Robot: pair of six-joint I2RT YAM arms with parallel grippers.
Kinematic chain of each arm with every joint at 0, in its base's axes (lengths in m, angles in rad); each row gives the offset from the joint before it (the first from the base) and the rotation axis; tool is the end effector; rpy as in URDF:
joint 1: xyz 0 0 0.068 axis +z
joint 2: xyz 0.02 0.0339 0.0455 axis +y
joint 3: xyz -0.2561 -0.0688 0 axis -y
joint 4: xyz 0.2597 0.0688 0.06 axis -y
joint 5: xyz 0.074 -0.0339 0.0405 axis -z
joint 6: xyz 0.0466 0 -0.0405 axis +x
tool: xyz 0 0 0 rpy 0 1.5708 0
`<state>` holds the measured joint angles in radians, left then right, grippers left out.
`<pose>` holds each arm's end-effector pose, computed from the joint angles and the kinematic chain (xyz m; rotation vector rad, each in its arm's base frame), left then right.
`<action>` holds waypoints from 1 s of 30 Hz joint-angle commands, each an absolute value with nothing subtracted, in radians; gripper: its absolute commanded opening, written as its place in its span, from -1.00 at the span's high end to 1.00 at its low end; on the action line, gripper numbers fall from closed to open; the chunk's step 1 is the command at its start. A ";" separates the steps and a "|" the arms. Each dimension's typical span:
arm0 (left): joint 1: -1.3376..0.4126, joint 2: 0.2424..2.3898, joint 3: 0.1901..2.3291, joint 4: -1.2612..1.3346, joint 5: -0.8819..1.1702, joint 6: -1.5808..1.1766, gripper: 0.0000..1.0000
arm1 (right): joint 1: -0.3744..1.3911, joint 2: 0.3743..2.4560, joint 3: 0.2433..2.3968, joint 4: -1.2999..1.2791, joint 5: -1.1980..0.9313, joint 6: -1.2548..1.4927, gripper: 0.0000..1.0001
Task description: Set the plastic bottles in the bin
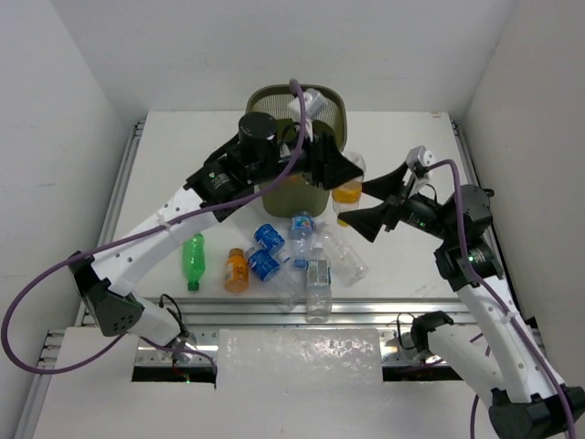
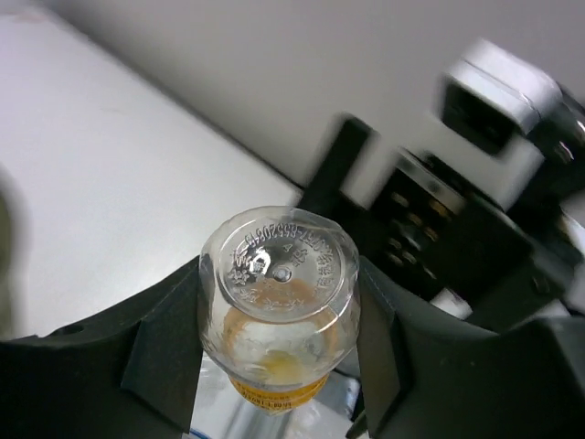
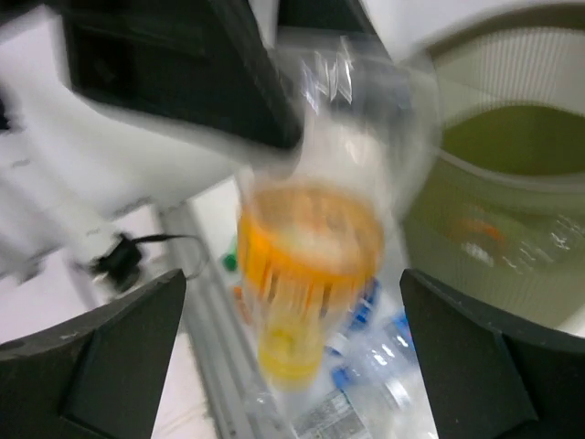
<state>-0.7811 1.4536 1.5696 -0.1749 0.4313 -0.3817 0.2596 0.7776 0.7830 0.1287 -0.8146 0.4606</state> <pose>0.2399 -0.2653 0.4506 0.6967 1.6325 -1.2183 0.1864 0.0846 0.3687 -0.5577 1.4908 1.1516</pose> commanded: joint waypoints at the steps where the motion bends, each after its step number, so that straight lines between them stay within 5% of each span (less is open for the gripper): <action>1: -0.778 1.456 1.770 -0.365 -0.094 -0.351 1.00 | 0.265 0.730 0.838 -0.104 -0.517 0.393 -0.98; 2: -0.770 1.474 1.819 -0.458 -0.315 -0.348 1.00 | 0.264 0.727 0.845 -0.168 -0.443 0.367 -0.98; 4: -0.736 1.526 1.929 -0.508 -0.426 -0.336 1.00 | 0.264 0.739 0.850 -0.333 -0.283 0.353 -0.98; 10: -0.542 1.646 2.002 -0.509 -0.356 -0.345 1.00 | 0.264 0.827 0.750 -0.391 -0.255 0.307 -0.98; 16: -0.480 1.744 2.033 -0.500 -0.233 -0.354 -0.41 | 0.300 1.070 0.707 -0.350 -0.259 0.304 -0.86; 18: -0.479 1.740 2.014 -0.491 -0.222 -0.360 -0.54 | 0.333 1.161 0.701 -0.325 -0.223 0.293 -0.84; 20: -0.480 1.726 1.988 -0.474 -0.204 -0.362 -0.97 | 0.360 1.215 0.687 -0.292 -0.206 0.291 -0.82; 28: -0.482 1.524 1.866 -0.505 -0.175 -0.379 -0.99 | 0.377 1.345 0.635 -0.278 -0.139 0.302 -0.57; 30: -0.486 1.410 1.749 -0.479 -0.135 -0.400 -0.99 | 0.376 1.350 0.630 -0.296 -0.091 0.307 -0.30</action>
